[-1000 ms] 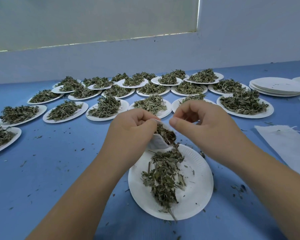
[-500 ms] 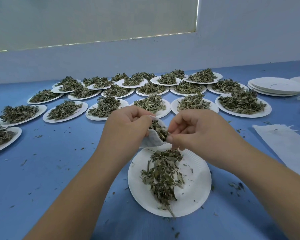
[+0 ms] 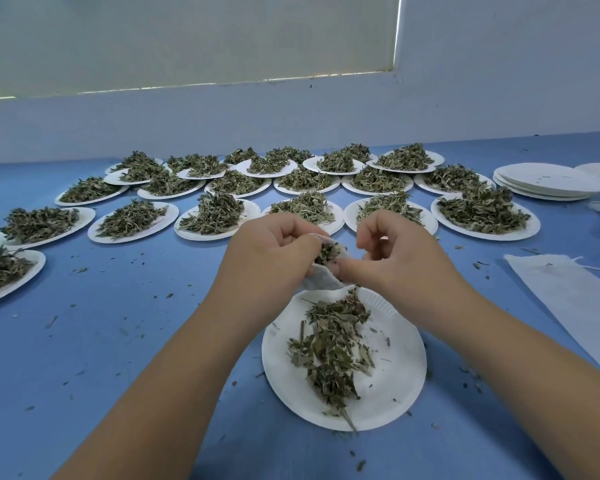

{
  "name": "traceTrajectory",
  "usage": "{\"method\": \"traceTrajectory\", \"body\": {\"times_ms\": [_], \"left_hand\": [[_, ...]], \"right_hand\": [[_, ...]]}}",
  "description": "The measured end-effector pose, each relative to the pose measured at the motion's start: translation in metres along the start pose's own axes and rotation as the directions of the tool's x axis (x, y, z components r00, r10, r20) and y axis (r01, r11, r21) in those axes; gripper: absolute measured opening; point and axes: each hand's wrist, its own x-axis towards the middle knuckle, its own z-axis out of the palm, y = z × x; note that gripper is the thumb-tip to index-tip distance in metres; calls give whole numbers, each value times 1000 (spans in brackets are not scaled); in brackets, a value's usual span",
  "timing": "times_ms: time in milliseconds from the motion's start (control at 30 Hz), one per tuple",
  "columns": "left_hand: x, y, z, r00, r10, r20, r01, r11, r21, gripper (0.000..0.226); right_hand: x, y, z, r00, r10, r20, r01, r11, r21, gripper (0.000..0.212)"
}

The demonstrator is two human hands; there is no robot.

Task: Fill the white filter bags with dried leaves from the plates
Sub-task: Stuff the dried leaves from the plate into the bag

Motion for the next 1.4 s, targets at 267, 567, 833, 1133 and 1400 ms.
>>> {"method": "traceTrajectory", "body": {"times_ms": [267,567,833,1133,1400], "left_hand": [[2,-2,-1,1000,-22,-4,22,998,-53,20],[1,-1,0,1000,-16,-13,16,999,-38,17],[-1,1,1,997,57,-45,-57,998,12,25],[1,-4,0,992,106,-64,-105,994,15,22],[5,-5,-4,983,95,-155,-95,995,7,20]], "right_hand": [[-3,-5,0,951,-302,-60,280,929,-242,20],[-9,-12,5,910,-413,34,393,832,-391,14],[8,-25,3,999,-23,27,28,981,-191,22],[47,-32,6,848,370,381,-322,929,-185,19],[55,-47,32,875,332,353,-158,884,-439,16]]}}
